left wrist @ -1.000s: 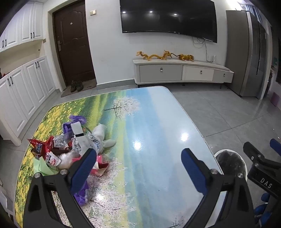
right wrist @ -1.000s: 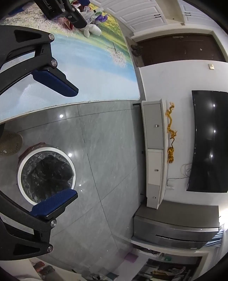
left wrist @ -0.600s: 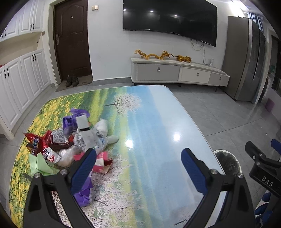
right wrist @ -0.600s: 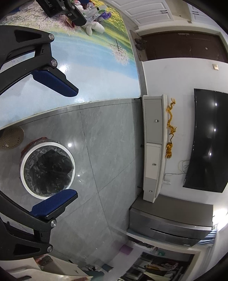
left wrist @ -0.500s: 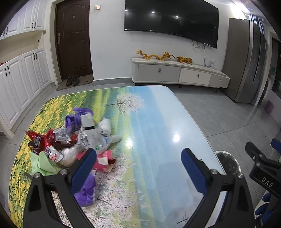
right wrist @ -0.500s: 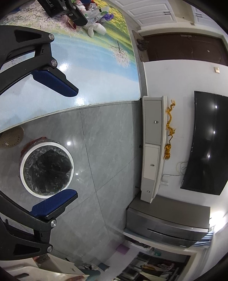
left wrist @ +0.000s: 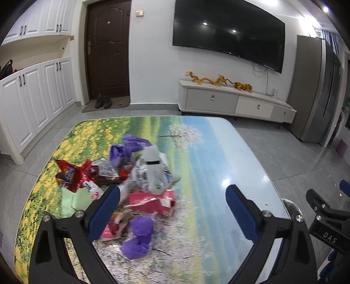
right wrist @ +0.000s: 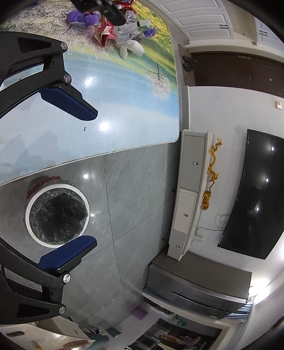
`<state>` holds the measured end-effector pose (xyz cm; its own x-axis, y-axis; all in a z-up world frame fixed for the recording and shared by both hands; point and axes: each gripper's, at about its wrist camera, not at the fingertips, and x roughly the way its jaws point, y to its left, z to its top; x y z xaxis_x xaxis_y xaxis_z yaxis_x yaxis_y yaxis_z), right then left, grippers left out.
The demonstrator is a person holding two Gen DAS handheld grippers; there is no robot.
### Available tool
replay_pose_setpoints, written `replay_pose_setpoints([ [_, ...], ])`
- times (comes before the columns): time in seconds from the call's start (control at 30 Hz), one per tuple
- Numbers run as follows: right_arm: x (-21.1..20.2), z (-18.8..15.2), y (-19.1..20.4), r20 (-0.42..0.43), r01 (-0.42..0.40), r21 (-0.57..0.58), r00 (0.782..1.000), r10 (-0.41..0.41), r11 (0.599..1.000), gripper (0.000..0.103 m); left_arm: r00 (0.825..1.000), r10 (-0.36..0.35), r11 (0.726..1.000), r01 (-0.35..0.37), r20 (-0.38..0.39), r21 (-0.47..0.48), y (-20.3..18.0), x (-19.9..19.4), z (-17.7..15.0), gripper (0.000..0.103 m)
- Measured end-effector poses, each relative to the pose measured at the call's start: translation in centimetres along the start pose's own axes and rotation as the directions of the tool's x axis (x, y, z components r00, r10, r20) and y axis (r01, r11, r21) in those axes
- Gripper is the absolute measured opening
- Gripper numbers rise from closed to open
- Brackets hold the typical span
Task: Collect trash
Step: 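Move both tools toward the trash pile on the table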
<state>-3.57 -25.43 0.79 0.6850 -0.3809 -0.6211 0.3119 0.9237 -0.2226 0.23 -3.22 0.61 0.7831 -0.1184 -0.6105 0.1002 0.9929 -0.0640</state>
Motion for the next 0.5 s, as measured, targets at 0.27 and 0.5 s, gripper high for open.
replay_pose_setpoints([
  [0.27,-1.5,0.3,1.6,0.069,0.010,0.012,0.998,-0.010,1.000,0.103,0.996,0.054,0.997,-0.049,0.075,-0.058,3.8,-1.4,0.1,0.098],
  [0.5,-3.2,1.4,2.9,0.108,-0.084,0.043,0.991,0.079,0.996,0.103,0.998,0.049,0.997,-0.047,0.028,-0.062,7.5,-1.2,-0.6,0.098],
])
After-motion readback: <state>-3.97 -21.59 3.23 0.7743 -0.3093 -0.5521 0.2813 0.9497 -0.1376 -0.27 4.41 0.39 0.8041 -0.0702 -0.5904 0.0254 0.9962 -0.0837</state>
